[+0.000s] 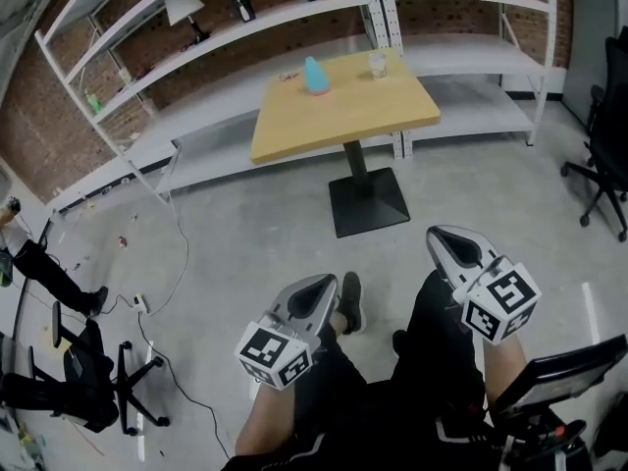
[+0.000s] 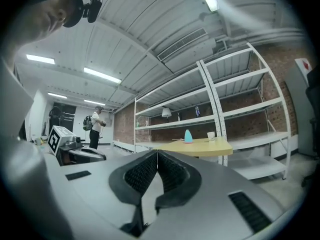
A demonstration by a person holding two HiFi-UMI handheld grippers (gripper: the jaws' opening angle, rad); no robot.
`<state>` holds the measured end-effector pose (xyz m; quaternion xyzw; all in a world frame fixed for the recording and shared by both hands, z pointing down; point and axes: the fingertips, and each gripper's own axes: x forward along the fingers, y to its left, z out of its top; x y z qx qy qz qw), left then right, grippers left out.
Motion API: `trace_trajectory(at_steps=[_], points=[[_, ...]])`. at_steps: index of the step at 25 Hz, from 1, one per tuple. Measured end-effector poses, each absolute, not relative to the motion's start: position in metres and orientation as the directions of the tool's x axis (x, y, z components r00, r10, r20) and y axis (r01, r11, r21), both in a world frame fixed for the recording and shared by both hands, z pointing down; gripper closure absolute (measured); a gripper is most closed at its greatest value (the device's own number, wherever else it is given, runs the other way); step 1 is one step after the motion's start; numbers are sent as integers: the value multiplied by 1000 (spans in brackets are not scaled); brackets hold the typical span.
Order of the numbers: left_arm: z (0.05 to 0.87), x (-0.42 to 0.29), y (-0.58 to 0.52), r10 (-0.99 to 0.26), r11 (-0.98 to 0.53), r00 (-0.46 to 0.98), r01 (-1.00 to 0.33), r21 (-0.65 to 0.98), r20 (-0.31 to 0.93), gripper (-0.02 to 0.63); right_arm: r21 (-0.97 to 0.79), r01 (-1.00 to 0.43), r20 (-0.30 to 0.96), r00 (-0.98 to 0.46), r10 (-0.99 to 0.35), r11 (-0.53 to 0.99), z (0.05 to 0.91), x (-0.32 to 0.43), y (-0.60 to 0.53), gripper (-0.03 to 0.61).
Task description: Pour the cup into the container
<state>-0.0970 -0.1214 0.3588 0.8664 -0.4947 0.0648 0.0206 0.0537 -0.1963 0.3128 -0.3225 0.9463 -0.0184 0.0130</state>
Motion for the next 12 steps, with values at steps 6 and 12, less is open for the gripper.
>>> trace_trajectory(at_steps=[6, 12], points=[[362, -132, -182, -862, -497, 493, -868, -4, 122, 621, -32, -613, -10, -789, -614, 789, 311, 23, -251, 577], [347, -143, -255, -845, -531, 528, -847, -24, 87, 621, -17, -648, -8, -761, -648, 761, 308, 19, -312, 577]])
